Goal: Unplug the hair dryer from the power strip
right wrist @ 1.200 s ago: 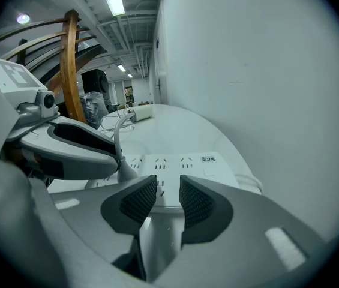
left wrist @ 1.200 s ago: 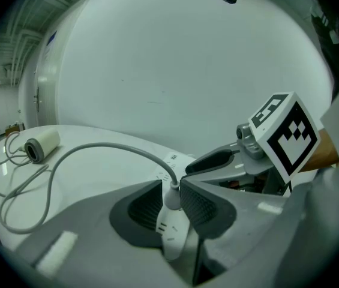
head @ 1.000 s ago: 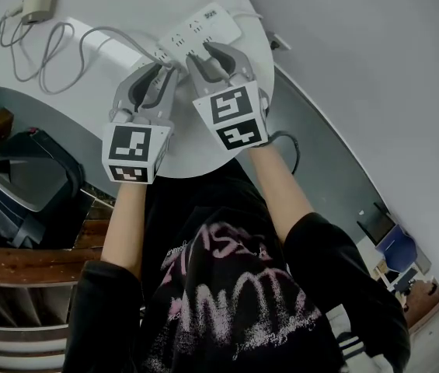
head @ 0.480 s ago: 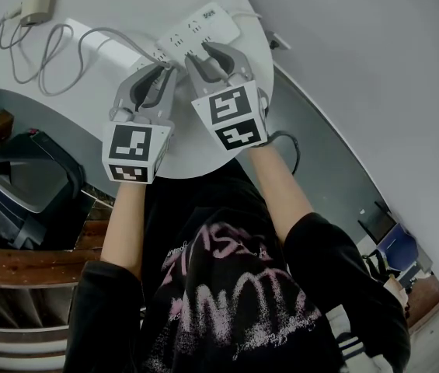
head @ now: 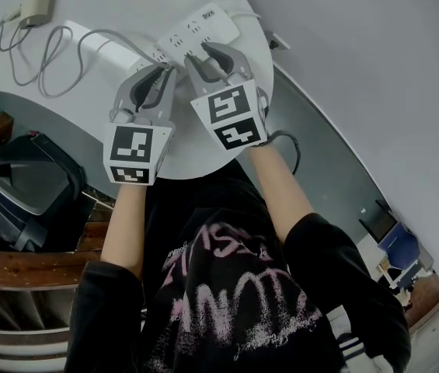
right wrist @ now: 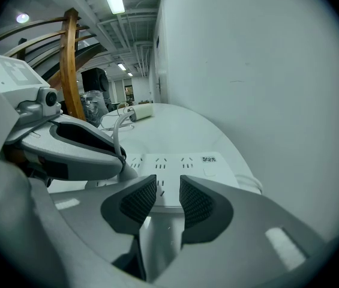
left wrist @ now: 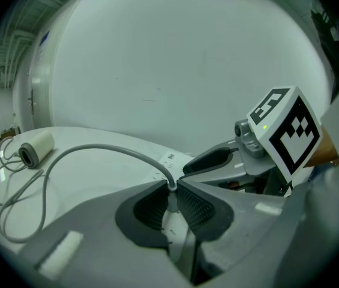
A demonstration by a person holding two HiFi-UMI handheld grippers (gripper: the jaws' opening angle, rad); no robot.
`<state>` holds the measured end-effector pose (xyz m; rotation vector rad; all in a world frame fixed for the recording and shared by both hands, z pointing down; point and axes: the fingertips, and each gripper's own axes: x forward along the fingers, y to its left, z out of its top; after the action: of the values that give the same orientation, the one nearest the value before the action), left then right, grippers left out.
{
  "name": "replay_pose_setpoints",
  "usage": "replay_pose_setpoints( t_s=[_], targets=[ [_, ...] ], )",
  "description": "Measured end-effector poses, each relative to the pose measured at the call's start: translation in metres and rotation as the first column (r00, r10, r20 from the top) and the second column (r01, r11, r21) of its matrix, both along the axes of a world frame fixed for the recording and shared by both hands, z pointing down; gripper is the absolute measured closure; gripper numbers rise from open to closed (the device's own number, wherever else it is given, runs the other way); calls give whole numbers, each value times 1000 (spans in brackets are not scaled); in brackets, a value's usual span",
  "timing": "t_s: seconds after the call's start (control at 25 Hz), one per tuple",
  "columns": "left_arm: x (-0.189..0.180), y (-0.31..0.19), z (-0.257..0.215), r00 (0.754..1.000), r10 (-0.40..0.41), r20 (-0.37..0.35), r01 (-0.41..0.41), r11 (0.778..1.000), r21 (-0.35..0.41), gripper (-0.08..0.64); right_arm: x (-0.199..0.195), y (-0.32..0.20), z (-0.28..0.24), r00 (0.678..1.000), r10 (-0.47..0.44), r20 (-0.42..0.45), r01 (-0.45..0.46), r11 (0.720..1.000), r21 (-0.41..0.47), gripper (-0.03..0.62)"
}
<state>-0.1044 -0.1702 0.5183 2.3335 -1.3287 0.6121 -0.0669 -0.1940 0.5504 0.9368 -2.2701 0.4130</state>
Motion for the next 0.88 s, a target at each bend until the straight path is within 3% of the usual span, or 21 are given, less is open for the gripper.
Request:
replay_pose_setpoints(
  t_s=[0.16,0.28,0.36,0.48,0.88],
  targets=[
    [1,1,-1,1000,13,15,-13,1000,8,514,0,-1,0,1000,0,-16,0,1000,0,464],
    [-1,1,-5,1000,-9,-20,9,1000,26,514,0,-1,0,1000,-3,-28,3,1000,-2,463],
    [-4,-4,-21,997,-25,-66,30,996,78,514,0,-1,0,1000,0,-24,0,1000,1,463],
    [-6,-13,-43,999,-5,-42,11,989,145,514,0,-1,1,1000,5,-18,-5,1000,3,463],
    [-21,-6,-50,998,-50,-47,56,986,155,512,0,-1,2,1000,13,-11,-13,1000,-4,465]
  ],
)
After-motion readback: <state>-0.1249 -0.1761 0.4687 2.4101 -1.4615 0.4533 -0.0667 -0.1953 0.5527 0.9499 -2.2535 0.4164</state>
